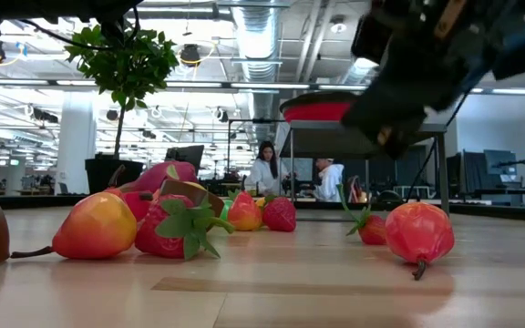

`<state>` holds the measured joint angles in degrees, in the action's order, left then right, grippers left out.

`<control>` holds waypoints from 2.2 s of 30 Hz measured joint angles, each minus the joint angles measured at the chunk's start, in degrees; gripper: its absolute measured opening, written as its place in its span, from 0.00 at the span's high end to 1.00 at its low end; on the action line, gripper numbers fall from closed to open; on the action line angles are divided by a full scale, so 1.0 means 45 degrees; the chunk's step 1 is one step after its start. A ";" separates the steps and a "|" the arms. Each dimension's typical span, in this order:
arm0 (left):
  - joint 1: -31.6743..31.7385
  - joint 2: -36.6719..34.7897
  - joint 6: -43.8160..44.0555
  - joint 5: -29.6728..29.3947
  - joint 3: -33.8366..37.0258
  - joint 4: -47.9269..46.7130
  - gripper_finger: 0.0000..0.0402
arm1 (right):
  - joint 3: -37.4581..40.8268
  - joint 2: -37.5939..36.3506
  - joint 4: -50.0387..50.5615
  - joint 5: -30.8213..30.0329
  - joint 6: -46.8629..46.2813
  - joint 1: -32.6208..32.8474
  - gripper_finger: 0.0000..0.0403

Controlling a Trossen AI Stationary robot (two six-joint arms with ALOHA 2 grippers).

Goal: Pick & Place Fruit
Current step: Put the strawberry into the red colander on the shelf

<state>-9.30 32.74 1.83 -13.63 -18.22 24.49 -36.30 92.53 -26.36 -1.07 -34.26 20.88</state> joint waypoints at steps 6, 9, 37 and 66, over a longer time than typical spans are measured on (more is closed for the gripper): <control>0.0000 -0.0002 0.0000 -0.0005 0.0000 0.0005 0.99 | -0.0535 0.1093 -0.0039 0.0537 -0.0672 0.0025 1.00; 0.0000 0.0001 -0.0001 -0.0003 0.0000 0.0005 0.99 | -0.0876 0.1436 0.0085 0.0570 -0.0234 0.0024 1.00; 0.0000 -0.0002 0.0029 0.0000 0.0000 0.0015 0.99 | -0.1348 0.1351 0.1058 0.0902 0.1059 -0.0228 0.58; 0.0000 -0.0002 -0.0005 -0.0002 0.0000 0.0010 0.99 | -0.1344 0.1376 0.2047 0.0497 0.2091 -0.0228 0.55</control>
<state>-9.30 32.73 1.80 -13.64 -18.22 24.53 -42.35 98.72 -17.14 1.17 -24.85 19.86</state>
